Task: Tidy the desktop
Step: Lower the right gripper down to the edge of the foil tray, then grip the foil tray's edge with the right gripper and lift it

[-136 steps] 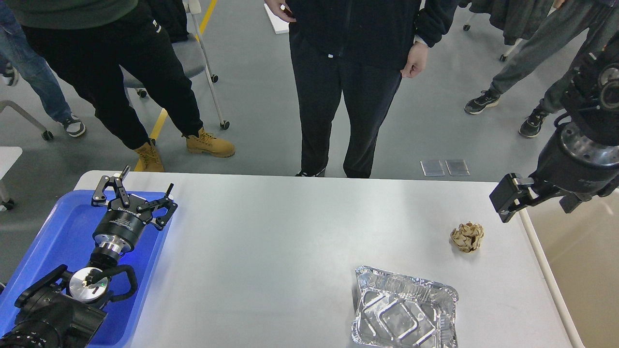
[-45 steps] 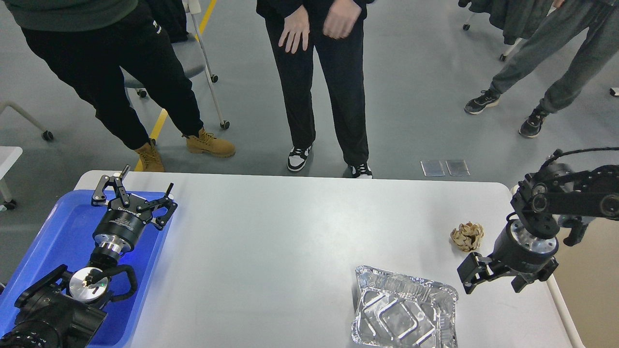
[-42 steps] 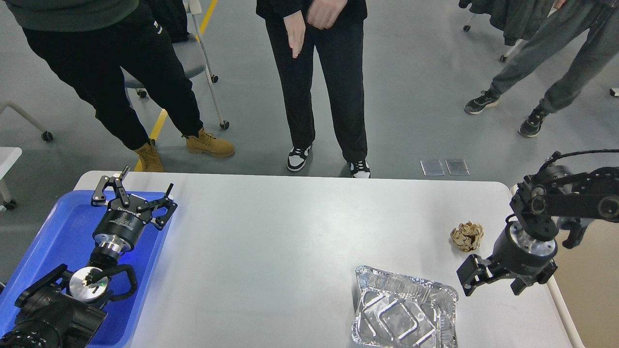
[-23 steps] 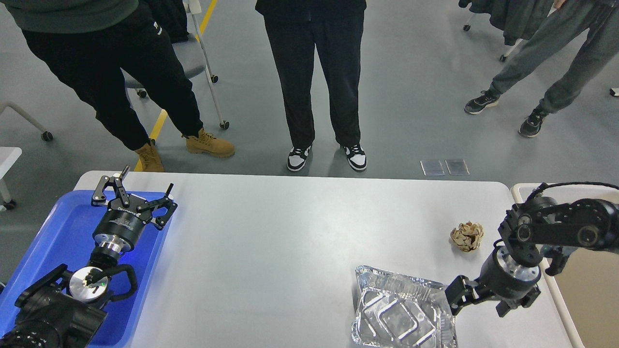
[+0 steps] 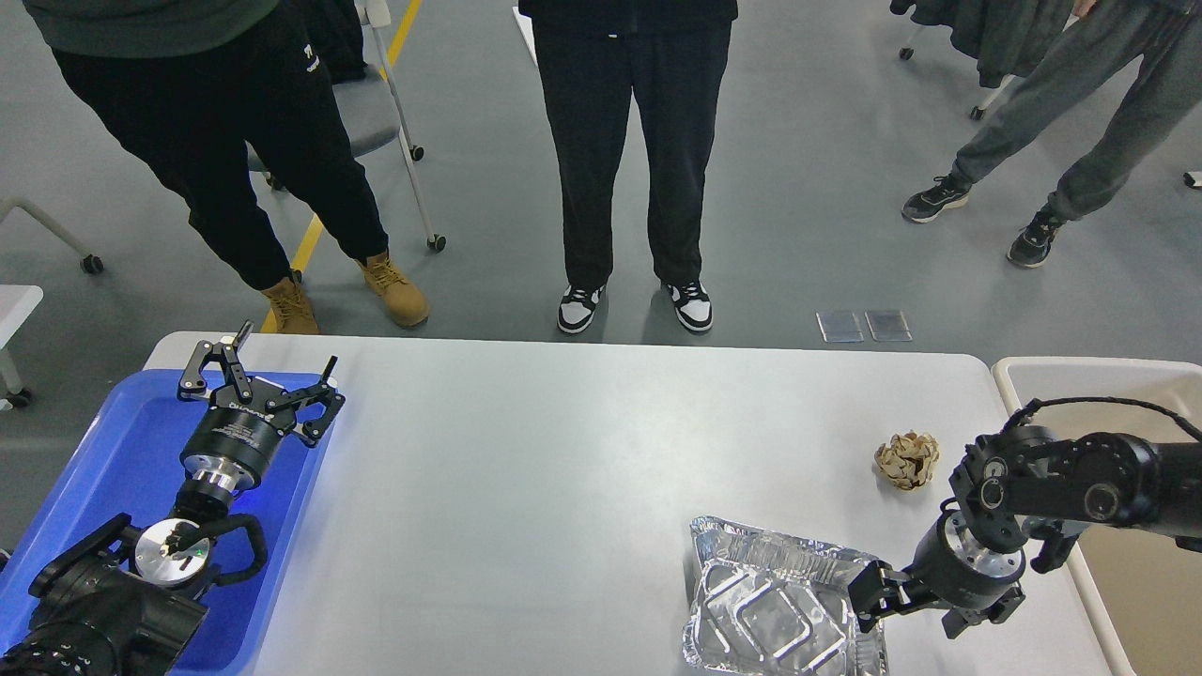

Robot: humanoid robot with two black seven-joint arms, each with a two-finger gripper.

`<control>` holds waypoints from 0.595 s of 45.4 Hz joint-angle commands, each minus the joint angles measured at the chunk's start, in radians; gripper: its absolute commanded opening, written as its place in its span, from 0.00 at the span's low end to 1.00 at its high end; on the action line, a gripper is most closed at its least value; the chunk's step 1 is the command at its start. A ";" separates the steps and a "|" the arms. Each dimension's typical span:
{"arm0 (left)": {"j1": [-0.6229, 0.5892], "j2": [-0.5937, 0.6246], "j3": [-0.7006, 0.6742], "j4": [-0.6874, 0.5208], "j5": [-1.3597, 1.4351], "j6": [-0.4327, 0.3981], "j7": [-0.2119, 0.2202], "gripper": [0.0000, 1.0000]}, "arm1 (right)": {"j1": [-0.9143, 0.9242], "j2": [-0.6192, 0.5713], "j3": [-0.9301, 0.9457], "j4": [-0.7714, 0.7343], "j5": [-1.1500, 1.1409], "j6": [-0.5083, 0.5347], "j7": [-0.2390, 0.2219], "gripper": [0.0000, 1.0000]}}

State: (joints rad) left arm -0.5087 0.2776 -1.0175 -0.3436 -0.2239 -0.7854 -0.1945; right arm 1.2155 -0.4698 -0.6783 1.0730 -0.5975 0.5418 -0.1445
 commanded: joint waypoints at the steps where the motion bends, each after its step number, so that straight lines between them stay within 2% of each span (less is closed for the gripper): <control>1: -0.001 0.000 -0.001 0.000 0.000 0.000 0.001 1.00 | -0.030 0.017 0.005 -0.027 -0.015 -0.020 0.026 0.96; 5: 0.001 0.000 -0.001 0.000 0.000 0.000 0.001 1.00 | -0.034 0.023 0.006 -0.028 -0.015 -0.023 0.034 0.96; 16: -0.001 0.000 -0.001 0.000 0.000 0.000 0.001 1.00 | -0.051 0.040 0.008 -0.039 -0.013 -0.040 0.046 0.84; 24: -0.001 0.000 -0.001 0.000 0.000 0.000 0.000 1.00 | -0.060 0.042 0.008 -0.042 -0.013 -0.045 0.062 0.55; 27: 0.001 0.000 -0.001 0.000 0.000 0.000 0.000 1.00 | -0.060 0.043 0.008 -0.042 -0.015 -0.045 0.075 0.34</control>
State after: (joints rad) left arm -0.5087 0.2776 -1.0184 -0.3436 -0.2239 -0.7854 -0.1933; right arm 1.1664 -0.4341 -0.6713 1.0368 -0.6099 0.5054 -0.0977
